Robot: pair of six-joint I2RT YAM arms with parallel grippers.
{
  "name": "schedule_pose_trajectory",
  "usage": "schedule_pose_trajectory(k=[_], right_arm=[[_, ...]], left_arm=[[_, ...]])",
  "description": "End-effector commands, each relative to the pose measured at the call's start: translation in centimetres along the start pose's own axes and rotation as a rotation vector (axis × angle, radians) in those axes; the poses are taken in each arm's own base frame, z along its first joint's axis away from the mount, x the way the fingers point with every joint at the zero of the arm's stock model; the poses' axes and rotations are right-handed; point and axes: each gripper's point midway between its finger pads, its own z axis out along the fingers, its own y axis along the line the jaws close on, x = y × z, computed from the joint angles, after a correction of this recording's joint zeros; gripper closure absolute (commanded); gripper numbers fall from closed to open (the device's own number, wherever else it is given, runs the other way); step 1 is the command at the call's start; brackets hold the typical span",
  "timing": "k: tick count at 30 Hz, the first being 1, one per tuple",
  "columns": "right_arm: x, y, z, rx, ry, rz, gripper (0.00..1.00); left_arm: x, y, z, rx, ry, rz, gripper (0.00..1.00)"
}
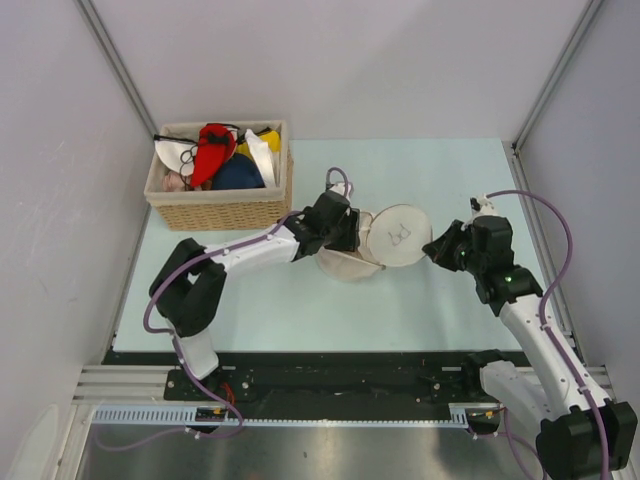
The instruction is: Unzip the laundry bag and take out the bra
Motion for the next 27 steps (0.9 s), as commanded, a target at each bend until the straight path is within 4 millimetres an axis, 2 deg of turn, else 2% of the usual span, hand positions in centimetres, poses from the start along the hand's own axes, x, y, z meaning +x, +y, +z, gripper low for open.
schedule_pose_trajectory(k=[1,22,27], right_arm=[[-1.7,-1.8,-1.0,0.085,-0.085,-0.006,1.00],[-2.1,-4.6,-3.6,0.188,-0.126,0.011,1.00],[-2.3,-4.9,-3.9,0.194,-0.138,0.010,1.00]], left_arm=[[-1.1,2.7,-1.6,-0.090,-0.039,-0.010,0.44],[0.0,3.7,-3.0,-0.105,-0.043,-0.008,0.48],[0.6,4.4,-3.3,-0.126,-0.036,0.013,0.43]])
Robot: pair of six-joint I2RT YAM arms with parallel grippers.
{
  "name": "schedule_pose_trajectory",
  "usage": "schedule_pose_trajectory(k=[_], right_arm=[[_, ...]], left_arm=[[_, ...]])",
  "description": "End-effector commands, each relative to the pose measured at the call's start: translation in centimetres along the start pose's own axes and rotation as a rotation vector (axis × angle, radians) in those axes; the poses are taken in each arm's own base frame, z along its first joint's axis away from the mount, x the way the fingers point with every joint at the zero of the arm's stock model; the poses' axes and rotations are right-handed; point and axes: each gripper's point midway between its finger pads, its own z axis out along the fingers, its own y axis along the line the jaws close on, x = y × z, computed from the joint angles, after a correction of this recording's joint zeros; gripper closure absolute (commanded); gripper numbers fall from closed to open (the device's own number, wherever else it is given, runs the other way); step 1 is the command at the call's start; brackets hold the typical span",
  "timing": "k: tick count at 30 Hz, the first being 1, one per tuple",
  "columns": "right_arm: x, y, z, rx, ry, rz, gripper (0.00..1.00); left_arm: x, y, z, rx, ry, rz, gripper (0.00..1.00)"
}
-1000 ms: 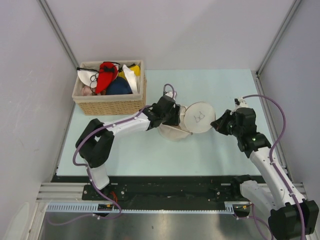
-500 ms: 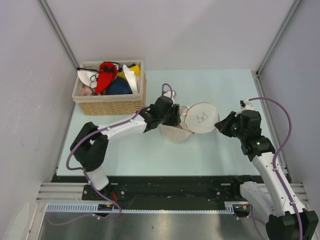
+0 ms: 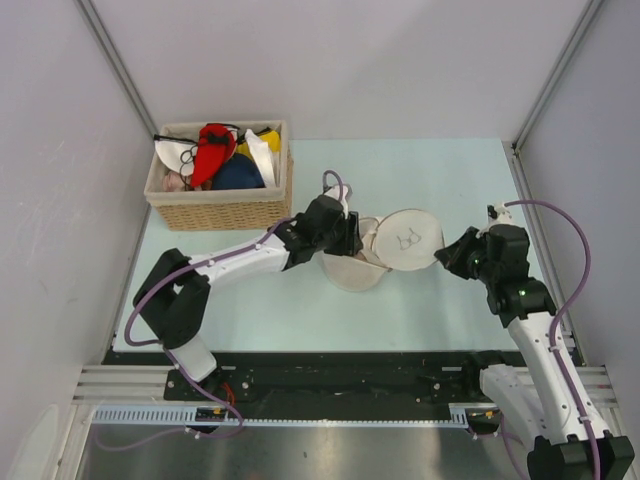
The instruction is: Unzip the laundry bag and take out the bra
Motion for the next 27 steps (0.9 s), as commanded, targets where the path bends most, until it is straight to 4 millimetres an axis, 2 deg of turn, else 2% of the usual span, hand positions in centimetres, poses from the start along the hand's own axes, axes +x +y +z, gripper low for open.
schedule_pose_trajectory(k=[1,2,4,8,11,18,21,24,27], right_arm=[[-2.1,-3.1,-0.8,0.143,-0.105,-0.034,1.00],[-2.1,-3.2,-0.8,0.144,-0.103,-0.031,1.00],[-2.2,-3.1,-0.8,0.137,-0.104,-0.030,1.00],[-2.0,-2.3,-0.4,0.095,-0.085,-0.014,1.00],[-2.2,-1.7,-0.2,0.069,-0.088,-0.007,1.00],[-2.1,-1.7,-0.3,0.070,-0.087,-0.011,1.00],[-2.1,-1.8,-0.2,0.072,-0.083,-0.010,1.00],[-2.1,-1.8,-0.1,0.071,-0.082,-0.010,1.00],[-2.1,-1.8,0.0,0.071,-0.076,-0.013,1.00]], left_arm=[[0.4,6.2,-1.4,-0.227,0.000,0.039,0.42],[0.5,6.3,-1.4,-0.231,0.002,0.049,0.38],[0.1,5.4,-1.6,-0.182,-0.003,0.069,0.34],[-0.6,2.1,-2.3,0.012,-0.016,0.154,0.10],[-0.6,0.2,-2.8,0.114,0.014,0.220,0.04],[0.7,0.3,-3.4,0.105,0.074,0.309,0.06],[1.3,0.2,-3.4,0.111,0.095,0.334,0.11],[1.8,1.0,-3.0,0.072,0.115,0.353,0.16],[2.2,1.9,-2.5,0.020,0.131,0.359,0.27]])
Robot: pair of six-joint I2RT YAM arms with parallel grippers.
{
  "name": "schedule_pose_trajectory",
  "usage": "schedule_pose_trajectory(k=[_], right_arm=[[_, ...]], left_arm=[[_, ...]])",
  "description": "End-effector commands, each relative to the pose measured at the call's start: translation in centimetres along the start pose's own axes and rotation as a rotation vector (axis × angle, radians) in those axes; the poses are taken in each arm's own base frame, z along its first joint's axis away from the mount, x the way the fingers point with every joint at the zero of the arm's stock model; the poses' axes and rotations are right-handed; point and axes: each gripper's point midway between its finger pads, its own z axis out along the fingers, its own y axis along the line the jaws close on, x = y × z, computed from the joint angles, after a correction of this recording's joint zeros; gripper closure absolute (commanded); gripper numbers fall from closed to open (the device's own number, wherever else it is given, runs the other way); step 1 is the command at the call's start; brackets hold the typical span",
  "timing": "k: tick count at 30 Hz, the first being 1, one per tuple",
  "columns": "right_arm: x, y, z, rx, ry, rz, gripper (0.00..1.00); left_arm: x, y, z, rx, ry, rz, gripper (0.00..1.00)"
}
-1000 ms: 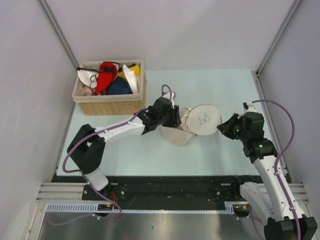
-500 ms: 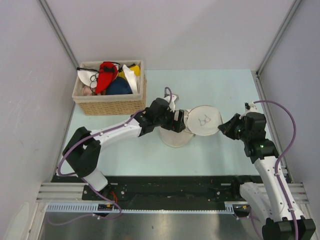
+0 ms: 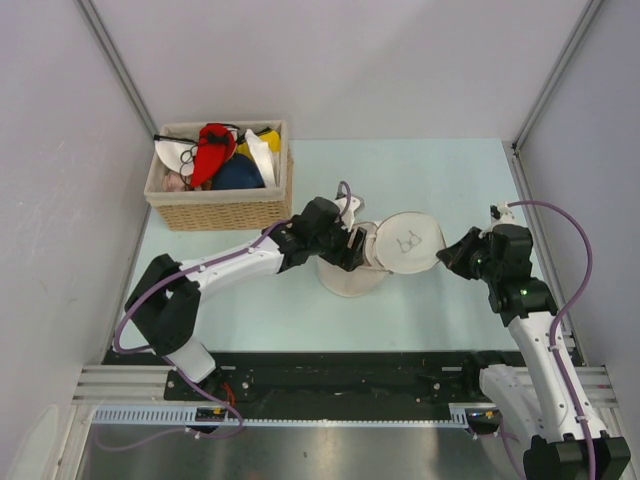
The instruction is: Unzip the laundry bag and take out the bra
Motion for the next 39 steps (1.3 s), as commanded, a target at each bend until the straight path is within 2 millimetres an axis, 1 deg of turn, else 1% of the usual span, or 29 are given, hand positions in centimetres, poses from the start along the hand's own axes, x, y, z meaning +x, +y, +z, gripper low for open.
schedule_pose_trajectory(k=[1,3,5,6,8,9,11,12,16,19,22,25,26,27,28,30,33,34,35,37,38,39], right_arm=[[-1.9,-1.6,0.2,0.078,-0.081,-0.032,1.00],[-1.8,-1.7,0.1,0.081,-0.082,-0.031,1.00],[-1.7,-1.7,0.2,0.081,-0.080,-0.032,1.00],[-1.8,-1.8,0.2,0.082,-0.080,-0.029,1.00],[-1.8,-1.8,0.2,0.083,-0.084,-0.031,1.00],[-1.8,-1.8,0.2,0.084,-0.083,-0.030,1.00],[-2.0,-1.8,0.2,0.085,-0.095,-0.034,1.00],[-2.1,-1.8,0.1,0.085,-0.100,-0.037,1.00],[-2.1,-1.9,0.3,0.090,-0.096,-0.037,1.00],[-1.9,-2.0,0.3,0.090,-0.092,-0.040,1.00],[-1.9,-2.1,0.3,0.091,-0.094,-0.041,1.00],[-1.7,-2.2,0.4,0.096,-0.090,-0.040,1.00],[-1.6,-2.3,0.5,0.097,-0.085,-0.040,1.00],[-1.5,-2.3,0.5,0.095,-0.080,-0.040,1.00],[-1.4,-2.3,0.7,0.092,-0.076,-0.037,1.00],[-1.4,-2.2,0.8,0.088,-0.075,-0.033,1.00],[-1.3,-2.0,1.0,0.075,-0.069,-0.028,1.00],[-1.2,-1.9,1.1,0.069,-0.063,-0.027,1.00],[-1.2,-1.8,1.2,0.064,-0.062,-0.027,1.00],[-1.0,-1.8,1.3,0.061,-0.051,-0.025,1.00],[-1.0,-1.8,1.3,0.060,-0.049,-0.024,1.00],[-1.1,-1.9,1.3,0.062,-0.054,-0.023,1.00]], left_arm=[[0.9,2.9,-0.7,-0.137,0.061,0.053,0.31],[1.1,2.9,-0.5,-0.142,0.068,0.048,0.35],[0.8,3.6,-0.6,-0.181,0.054,0.048,0.44],[0.6,3.7,-0.7,-0.190,0.048,0.046,0.54],[0.2,3.9,-1.0,-0.208,0.040,0.047,0.61],[-0.2,4.1,-1.3,-0.224,0.026,0.048,0.68],[-0.4,4.4,-1.6,-0.243,0.017,0.048,0.69],[-0.8,4.6,-2.0,-0.254,-0.001,0.045,0.69],[-0.3,4.9,-1.8,-0.254,0.008,0.022,0.68],[-0.3,4.8,-1.5,-0.247,0.018,0.011,0.68],[-0.4,5.0,-1.8,-0.262,0.013,-0.001,0.67],[-0.8,5.8,-2.3,-0.291,-0.007,-0.035,0.82],[-1.1,6.0,-2.5,-0.294,-0.016,-0.045,0.92],[-1.5,5.9,-2.6,-0.290,-0.028,-0.052,0.96],[-1.9,5.7,-2.9,-0.279,-0.040,-0.063,1.00],[-2.9,5.1,-3.3,-0.254,-0.065,-0.068,1.00],[-4.3,3.0,-3.6,-0.150,-0.103,-0.076,1.00],[-4.3,1.0,-3.4,-0.041,-0.088,-0.082,1.00],[-5.0,-0.2,-3.6,0.017,-0.107,-0.086,0.99],[-5.5,-2.3,-3.9,0.105,-0.116,-0.093,1.00],[-6.3,-2.9,-4.4,0.120,-0.137,-0.087,1.00],[-6.7,-3.3,-4.7,0.130,-0.147,-0.086,1.00]])
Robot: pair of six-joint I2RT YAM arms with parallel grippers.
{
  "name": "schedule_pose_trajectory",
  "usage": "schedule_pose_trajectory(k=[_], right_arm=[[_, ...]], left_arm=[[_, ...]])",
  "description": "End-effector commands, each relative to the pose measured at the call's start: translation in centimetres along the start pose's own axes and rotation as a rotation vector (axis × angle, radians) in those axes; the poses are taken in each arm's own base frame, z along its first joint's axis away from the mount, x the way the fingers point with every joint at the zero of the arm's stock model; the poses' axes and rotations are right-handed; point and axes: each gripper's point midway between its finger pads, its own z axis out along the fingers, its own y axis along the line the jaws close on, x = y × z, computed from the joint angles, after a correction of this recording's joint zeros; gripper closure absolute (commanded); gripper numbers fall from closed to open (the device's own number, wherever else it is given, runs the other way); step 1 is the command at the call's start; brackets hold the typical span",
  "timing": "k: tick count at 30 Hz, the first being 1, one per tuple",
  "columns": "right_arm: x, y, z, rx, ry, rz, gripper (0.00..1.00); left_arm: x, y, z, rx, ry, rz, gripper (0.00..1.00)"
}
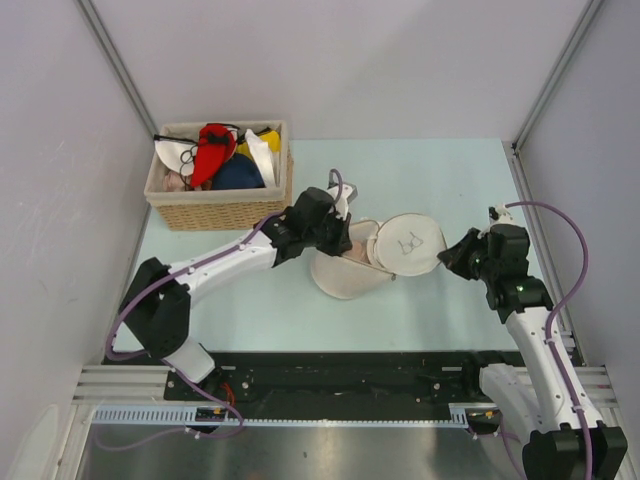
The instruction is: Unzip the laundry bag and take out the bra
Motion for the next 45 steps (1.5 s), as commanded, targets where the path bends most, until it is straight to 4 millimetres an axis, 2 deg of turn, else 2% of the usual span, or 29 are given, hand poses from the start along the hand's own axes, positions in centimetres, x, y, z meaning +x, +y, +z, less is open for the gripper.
schedule_pose_trajectory(k=[1,5,13,16,19,20,23,26,29,32,33,34,40,45], right_arm=[[-1.4,-0.7,0.1,0.034,-0.064,-0.019,1.00],[-1.2,-1.0,0.2,0.044,-0.057,-0.026,1.00],[-0.9,-0.9,0.4,0.034,-0.054,-0.017,1.00],[-0.9,-1.0,0.4,0.033,-0.052,-0.019,1.00],[-0.9,-0.9,0.4,0.031,-0.051,-0.016,1.00],[-0.9,-0.8,0.3,0.028,-0.052,-0.016,1.00],[-0.9,-0.9,0.3,0.029,-0.053,-0.016,1.00],[-0.9,-0.9,0.2,0.030,-0.056,-0.017,1.00],[-0.9,-1.0,-0.1,0.034,-0.061,-0.022,1.00],[-1.0,-1.2,-0.1,0.049,-0.069,-0.020,1.00],[-1.0,-1.2,-0.1,0.048,-0.068,-0.018,1.00],[-1.0,-1.2,-0.1,0.045,-0.067,-0.017,1.00],[-1.1,-1.1,0.0,0.039,-0.070,-0.019,1.00],[-1.1,-0.7,0.1,0.022,-0.069,-0.014,1.00]], left_arm=[[-4.7,-4.6,-3.4,0.177,-0.114,-0.005,1.00],[-7.1,-5.3,-5.9,0.189,-0.180,0.020,1.00],[-11.8,-6.2,-12.2,0.207,-0.361,0.052,0.99],[-12.1,-5.8,-12.9,0.203,-0.389,0.053,1.00],[-10.8,-4.8,-11.2,0.175,-0.342,0.043,1.00],[-9.5,-4.5,-9.5,0.174,-0.291,0.025,1.00],[-7.3,-5.0,-6.9,0.235,-0.206,-0.024,0.99],[-6.8,-5.8,-6.0,0.283,-0.187,-0.043,0.99],[-7.3,-5.3,-6.2,0.253,-0.204,-0.023,0.88],[-7.1,-5.0,-6.3,0.230,-0.185,0.011,0.61],[-6.5,-4.7,-6.1,0.219,-0.155,0.010,0.53],[-6.1,-4.5,-6.0,0.211,-0.142,0.011,0.50],[-3.4,-3.4,-6.2,0.174,-0.092,0.008,0.46],[-3.2,-2.9,-7.3,0.148,-0.103,0.013,0.46]])
